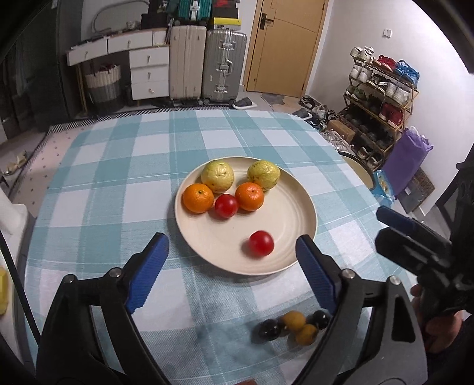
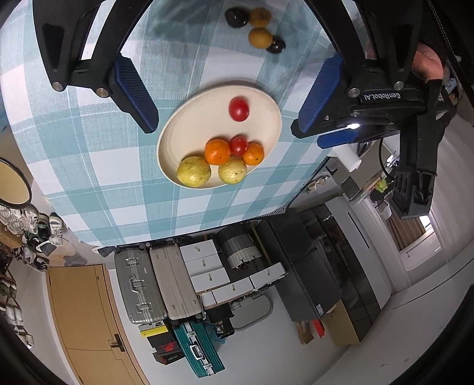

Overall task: Organize fruits
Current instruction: 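Withdraw both grippers toward the dark plums and brown fruits, then lower the right gripper and close it on a dark plum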

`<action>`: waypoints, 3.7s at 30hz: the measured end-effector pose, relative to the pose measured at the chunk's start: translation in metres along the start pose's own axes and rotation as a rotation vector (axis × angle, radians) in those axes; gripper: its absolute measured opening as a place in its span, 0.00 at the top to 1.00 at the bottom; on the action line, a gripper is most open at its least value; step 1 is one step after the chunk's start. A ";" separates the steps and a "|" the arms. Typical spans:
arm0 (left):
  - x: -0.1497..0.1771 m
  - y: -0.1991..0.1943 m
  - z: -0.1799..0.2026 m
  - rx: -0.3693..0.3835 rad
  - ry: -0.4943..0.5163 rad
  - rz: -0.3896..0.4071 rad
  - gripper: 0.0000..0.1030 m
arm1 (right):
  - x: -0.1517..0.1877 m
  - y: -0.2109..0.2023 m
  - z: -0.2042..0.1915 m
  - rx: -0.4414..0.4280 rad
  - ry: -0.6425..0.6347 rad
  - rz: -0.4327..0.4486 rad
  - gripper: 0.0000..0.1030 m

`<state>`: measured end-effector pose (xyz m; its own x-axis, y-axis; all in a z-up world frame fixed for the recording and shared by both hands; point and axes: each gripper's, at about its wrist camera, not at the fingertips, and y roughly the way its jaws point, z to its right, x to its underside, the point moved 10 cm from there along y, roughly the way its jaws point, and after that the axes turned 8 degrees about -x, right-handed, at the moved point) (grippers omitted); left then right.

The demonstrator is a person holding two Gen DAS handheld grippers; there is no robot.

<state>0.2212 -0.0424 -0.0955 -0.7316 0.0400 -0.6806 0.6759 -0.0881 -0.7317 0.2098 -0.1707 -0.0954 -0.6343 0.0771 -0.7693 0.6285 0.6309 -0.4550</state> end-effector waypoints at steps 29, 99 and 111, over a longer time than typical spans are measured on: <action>0.111 -0.016 -0.019 0.009 -0.073 -0.102 0.01 | 0.094 -0.022 -0.030 -0.030 -0.009 -0.108 0.03; 0.140 0.002 -0.048 0.022 -0.101 -0.169 0.01 | 0.120 0.019 -0.001 0.074 0.060 -0.233 0.65; 0.139 0.002 -0.046 0.012 -0.097 -0.174 0.01 | 0.131 0.024 -0.015 0.023 0.038 -0.252 0.77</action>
<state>0.1249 0.0088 -0.1935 -0.8430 -0.0405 -0.5364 0.5376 -0.0999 -0.8373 0.1353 -0.1343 -0.2004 -0.7883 -0.0516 -0.6132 0.4582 0.6158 -0.6409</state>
